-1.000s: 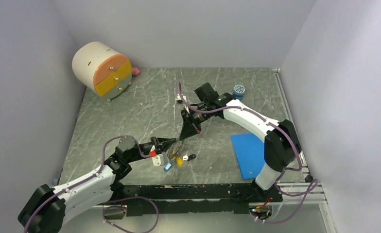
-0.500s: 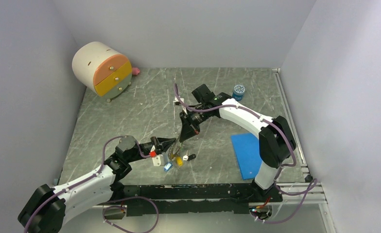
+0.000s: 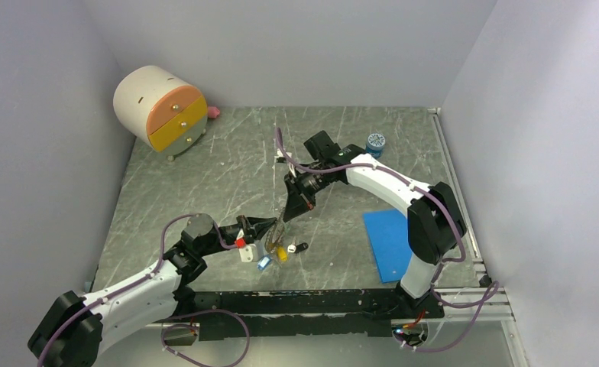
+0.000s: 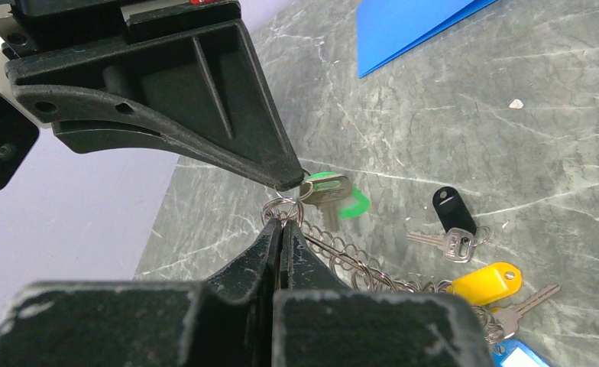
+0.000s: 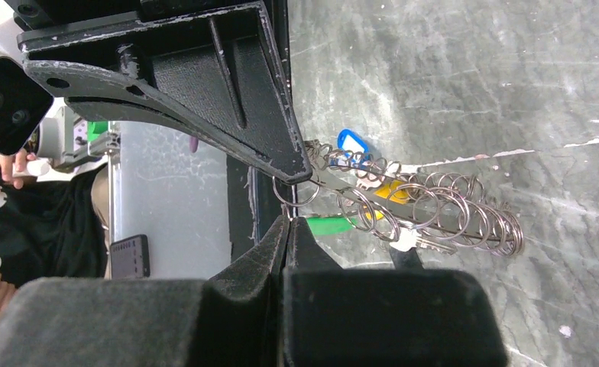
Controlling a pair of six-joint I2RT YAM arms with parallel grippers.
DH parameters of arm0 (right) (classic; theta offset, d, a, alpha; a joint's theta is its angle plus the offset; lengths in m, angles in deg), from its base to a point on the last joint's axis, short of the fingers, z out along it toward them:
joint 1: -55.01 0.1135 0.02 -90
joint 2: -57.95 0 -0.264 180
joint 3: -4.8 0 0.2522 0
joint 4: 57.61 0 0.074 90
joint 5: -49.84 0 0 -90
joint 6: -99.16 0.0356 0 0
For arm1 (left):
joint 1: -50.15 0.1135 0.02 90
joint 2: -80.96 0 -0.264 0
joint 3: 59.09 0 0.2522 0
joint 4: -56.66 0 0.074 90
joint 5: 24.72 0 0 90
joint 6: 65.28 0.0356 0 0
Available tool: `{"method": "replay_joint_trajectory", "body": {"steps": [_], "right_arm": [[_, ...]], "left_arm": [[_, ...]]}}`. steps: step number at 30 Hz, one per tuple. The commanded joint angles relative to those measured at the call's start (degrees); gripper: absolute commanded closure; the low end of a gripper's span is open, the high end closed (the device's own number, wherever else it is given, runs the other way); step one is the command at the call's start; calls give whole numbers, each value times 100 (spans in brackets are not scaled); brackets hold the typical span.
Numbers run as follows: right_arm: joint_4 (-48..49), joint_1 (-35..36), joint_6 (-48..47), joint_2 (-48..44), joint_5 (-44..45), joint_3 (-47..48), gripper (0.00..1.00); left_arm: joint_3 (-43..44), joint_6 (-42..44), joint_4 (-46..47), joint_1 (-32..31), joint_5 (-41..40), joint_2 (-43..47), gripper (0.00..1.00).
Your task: Put the keys on the keyring
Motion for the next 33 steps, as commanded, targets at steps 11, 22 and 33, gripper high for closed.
{"method": "replay_joint_trajectory", "body": {"steps": [11, 22, 33], "right_arm": [[201, -69, 235, 194, -92, 332, 100], [259, -78, 371, 299, 236, 289, 100], [241, -78, 430, 238, 898, 177, 100]], "left_arm": [[101, 112, 298, -59, 214, 150, 97], [111, 96, 311, -59, 184, 154, 97], [82, -44, 469, -57, 106, 162, 97]]}}
